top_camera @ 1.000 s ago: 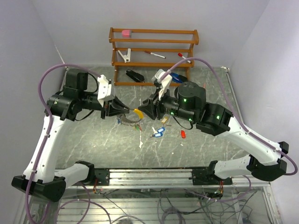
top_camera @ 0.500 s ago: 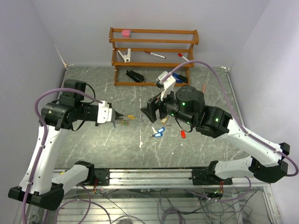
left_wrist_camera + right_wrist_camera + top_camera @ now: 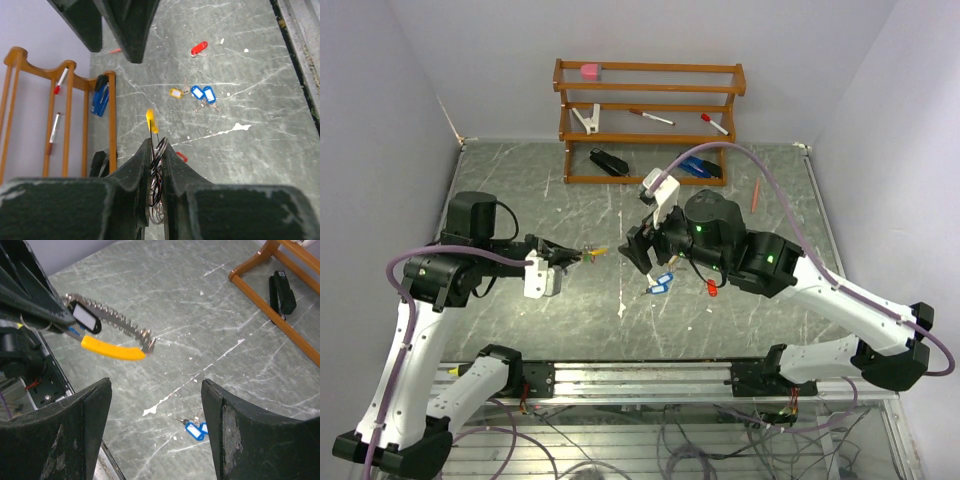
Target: Put the keys on the keyring
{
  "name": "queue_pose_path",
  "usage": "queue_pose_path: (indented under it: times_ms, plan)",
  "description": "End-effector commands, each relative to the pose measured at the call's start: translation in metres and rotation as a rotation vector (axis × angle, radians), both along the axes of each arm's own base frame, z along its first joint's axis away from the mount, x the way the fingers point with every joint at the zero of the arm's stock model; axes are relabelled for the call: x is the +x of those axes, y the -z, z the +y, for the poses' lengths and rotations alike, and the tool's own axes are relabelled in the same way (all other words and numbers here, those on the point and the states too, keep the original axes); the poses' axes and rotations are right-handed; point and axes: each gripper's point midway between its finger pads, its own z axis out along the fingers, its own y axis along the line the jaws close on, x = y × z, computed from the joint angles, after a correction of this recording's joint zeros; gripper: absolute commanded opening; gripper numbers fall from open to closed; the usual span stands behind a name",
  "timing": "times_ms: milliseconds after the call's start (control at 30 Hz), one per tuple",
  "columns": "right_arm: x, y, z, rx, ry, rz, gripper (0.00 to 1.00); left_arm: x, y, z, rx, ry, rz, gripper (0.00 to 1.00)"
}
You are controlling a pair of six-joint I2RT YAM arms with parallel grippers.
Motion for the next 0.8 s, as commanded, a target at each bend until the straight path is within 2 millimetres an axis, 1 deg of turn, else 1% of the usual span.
queue_pose_path:
  times_ms: [0, 100, 267, 400, 500, 600, 767]
  plan:
    - [-0.007, -0.001, -0.003, 0.008, -0.047, -0.041, 0.72, 0.007, -0.017, -0.003, -0.036, 0.019, -0.167, 0.07]
    - [-0.008, 0.007, -0.003, -0.007, -0.068, -0.050, 0.71, 0.008, -0.017, -0.002, -0.048, 0.012, -0.201, 0.07]
    - [-0.008, 0.016, -0.001, -0.039, -0.086, -0.054, 0.69, 0.010, -0.014, -0.003, -0.046, 0.017, -0.204, 0.07]
    - [-0.009, 0.017, 0.000, -0.047, -0.093, -0.056, 0.67, 0.015, -0.018, -0.006, -0.078, -0.004, -0.177, 0.07]
    - [-0.011, 0.011, 0.003, -0.023, -0.111, -0.064, 0.63, 0.024, -0.023, -0.011, -0.154, -0.064, -0.038, 0.07]
    - [-0.014, -0.002, 0.008, 0.016, -0.139, -0.076, 0.58, 0.021, -0.022, -0.021, -0.213, -0.045, 0.151, 0.07]
    - [-0.019, -0.025, 0.015, 0.059, -0.183, -0.093, 0.52, 0.028, -0.035, -0.031, -0.314, -0.103, 0.448, 0.07]
